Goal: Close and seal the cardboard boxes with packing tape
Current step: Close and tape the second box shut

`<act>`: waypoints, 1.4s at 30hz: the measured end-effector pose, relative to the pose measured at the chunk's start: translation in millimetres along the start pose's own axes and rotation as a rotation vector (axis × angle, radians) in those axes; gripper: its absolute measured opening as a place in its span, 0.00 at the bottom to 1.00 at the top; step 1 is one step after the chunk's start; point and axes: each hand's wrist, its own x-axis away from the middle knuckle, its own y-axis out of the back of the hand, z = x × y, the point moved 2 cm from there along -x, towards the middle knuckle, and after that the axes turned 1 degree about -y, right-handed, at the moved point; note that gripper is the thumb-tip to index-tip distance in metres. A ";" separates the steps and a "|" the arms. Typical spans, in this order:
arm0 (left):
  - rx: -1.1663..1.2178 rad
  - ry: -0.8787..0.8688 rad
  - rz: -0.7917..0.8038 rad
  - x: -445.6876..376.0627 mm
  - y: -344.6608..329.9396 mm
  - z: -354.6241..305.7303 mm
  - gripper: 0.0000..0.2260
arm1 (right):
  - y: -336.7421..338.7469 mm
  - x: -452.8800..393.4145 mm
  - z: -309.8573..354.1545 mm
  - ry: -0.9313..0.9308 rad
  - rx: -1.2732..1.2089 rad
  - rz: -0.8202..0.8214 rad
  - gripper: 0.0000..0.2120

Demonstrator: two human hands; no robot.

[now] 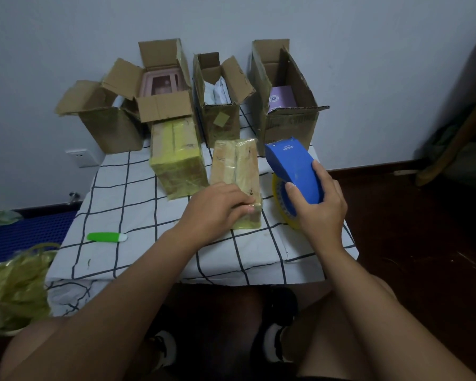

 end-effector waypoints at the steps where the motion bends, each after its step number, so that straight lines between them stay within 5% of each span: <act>1: -0.047 -0.052 -0.042 1.3 -2.4 0.2 0.15 | -0.3 -0.1 -0.1 0.000 0.001 -0.001 0.31; 7: -0.237 -0.165 -0.274 12.2 -18.0 -7.4 0.10 | -0.5 -0.1 -0.1 0.002 -0.001 -0.014 0.31; 16: -0.171 -0.106 -0.240 12.1 -19.6 -6.5 0.08 | -1.4 0.7 2.2 -0.003 0.001 -0.018 0.31; 21: -0.016 0.014 -0.168 22.3 -7.5 -2.7 0.20 | -0.7 2.3 2.0 -0.005 0.004 -0.025 0.31; 42: -0.002 0.053 -0.288 23.7 -19.1 13.3 0.11 | -1.2 2.8 1.2 0.012 0.010 -0.038 0.32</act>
